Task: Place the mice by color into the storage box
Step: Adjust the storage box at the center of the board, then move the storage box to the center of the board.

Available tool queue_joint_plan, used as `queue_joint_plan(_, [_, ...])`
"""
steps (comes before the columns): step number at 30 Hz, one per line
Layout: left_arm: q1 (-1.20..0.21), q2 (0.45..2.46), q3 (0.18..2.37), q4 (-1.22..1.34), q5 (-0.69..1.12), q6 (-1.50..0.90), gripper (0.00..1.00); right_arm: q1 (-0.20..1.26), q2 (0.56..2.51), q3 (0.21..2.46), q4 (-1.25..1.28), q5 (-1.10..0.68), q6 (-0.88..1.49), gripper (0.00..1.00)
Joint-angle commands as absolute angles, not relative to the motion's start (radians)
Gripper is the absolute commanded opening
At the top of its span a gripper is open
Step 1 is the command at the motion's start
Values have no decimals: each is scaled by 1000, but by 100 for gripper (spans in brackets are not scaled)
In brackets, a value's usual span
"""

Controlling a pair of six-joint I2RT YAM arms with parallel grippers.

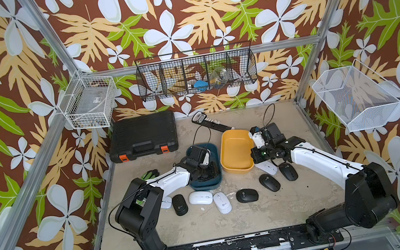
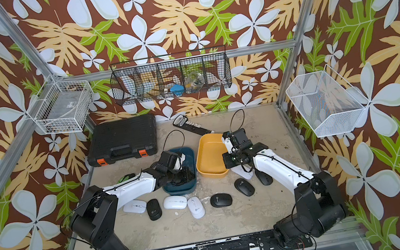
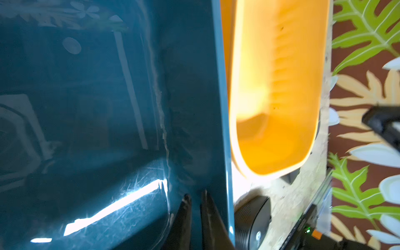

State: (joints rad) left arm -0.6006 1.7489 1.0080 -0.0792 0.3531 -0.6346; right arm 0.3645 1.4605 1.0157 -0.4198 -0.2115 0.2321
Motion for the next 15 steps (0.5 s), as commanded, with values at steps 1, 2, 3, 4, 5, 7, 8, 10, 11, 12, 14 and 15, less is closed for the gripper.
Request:
queue_joint_plan(1, [-601, 1748, 1035, -35, 371, -672, 17, 413, 1508, 1057, -445, -244, 231, 0])
queue_joint_plan(2, [-601, 1736, 1042, -47, 355, -669, 18, 429, 1529, 1072, -451, -241, 235, 0])
queue_joint_plan(3, [-600, 1722, 1042, -59, 335, -662, 19, 445, 1550, 1081, -454, -239, 238, 0])
queue_joint_plan(4, [-600, 1701, 1039, -76, 306, -652, 21, 464, 1573, 1089, -456, -237, 243, 0])
queue_joint_plan(5, [-597, 1676, 1034, -90, 281, -643, 22, 483, 1592, 1094, -455, -233, 249, 0])
queue_joint_plan(7, [-591, 1625, 1015, -110, 250, -633, 27, 521, 1622, 1092, -448, -225, 255, 0])
queue_joint_plan(8, [-589, 1596, 1003, -119, 227, -624, 29, 539, 1638, 1087, -443, -217, 263, 0])
queue_joint_plan(10, [-586, 1532, 981, -141, 189, -612, 34, 562, 1654, 1074, -433, -215, 271, 0])
queue_joint_plan(11, [-585, 1495, 966, -147, 173, -609, 39, 572, 1657, 1064, -428, -209, 274, 0])
queue_joint_plan(12, [-584, 1463, 954, -149, 163, -607, 42, 579, 1658, 1059, -426, -205, 276, 0])
queue_joint_plan(14, [-580, 1393, 934, -161, 142, -602, 50, 589, 1647, 1042, -431, -194, 282, 0])
queue_joint_plan(15, [-578, 1369, 933, -171, 136, -598, 54, 592, 1637, 1033, -431, -190, 284, 0])
